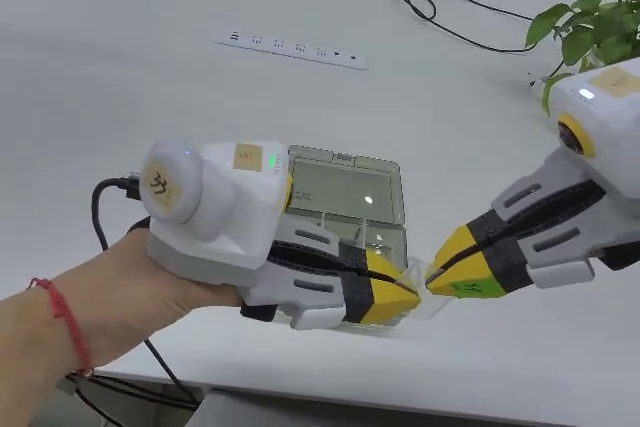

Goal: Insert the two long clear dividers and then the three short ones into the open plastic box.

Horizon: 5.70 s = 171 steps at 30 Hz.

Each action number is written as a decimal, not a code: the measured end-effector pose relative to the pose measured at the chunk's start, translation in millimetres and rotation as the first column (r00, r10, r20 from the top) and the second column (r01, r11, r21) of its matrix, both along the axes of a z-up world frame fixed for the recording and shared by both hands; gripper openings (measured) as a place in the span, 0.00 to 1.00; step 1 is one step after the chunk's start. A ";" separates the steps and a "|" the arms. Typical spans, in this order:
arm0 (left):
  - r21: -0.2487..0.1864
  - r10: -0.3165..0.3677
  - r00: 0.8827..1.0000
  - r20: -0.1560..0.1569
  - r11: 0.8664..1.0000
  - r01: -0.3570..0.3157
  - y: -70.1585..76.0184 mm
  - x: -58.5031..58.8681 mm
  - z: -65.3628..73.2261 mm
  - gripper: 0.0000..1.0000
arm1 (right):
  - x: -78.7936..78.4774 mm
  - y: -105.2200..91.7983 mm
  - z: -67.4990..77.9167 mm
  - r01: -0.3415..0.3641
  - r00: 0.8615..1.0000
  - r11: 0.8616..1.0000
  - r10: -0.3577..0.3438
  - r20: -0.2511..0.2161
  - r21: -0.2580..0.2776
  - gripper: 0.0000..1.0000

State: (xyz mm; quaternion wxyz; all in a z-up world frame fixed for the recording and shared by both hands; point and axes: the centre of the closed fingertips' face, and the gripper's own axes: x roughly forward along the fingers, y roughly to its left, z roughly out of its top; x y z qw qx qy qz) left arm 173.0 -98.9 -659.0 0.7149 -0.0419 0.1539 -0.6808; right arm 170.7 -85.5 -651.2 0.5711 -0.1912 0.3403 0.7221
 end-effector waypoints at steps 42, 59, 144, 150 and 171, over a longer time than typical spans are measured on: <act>0.071 0.131 0.991 -0.001 0.989 -0.131 26.4 16.2 -16.8 0.35 | 21.4 -5.9 -2.3 0.039 0.997 0.999 -0.037 0.066 -0.026 0.03; 0.104 0.200 0.980 0.002 0.974 -0.200 50.0 22.7 -32.0 0.64 | 48.4 -14.9 -18.9 0.078 0.991 0.993 -0.068 0.118 -0.084 0.03; 0.126 0.321 0.947 -0.026 0.941 -0.315 79.7 42.6 -54.8 0.99 | 104.3 -16.8 -120.2 0.043 0.974 0.943 0.034 0.225 -0.329 0.02; 0.126 0.318 0.948 -0.025 0.942 -0.312 79.4 42.2 -55.1 0.99 | 101.4 -19.4 -121.3 0.036 0.971 0.936 0.051 0.234 -0.350 0.02; 0.125 0.317 0.948 -0.030 0.942 -0.311 78.8 42.1 -55.8 0.98 | 100.4 -15.6 -121.6 0.044 0.972 0.937 0.040 0.231 -0.346 0.02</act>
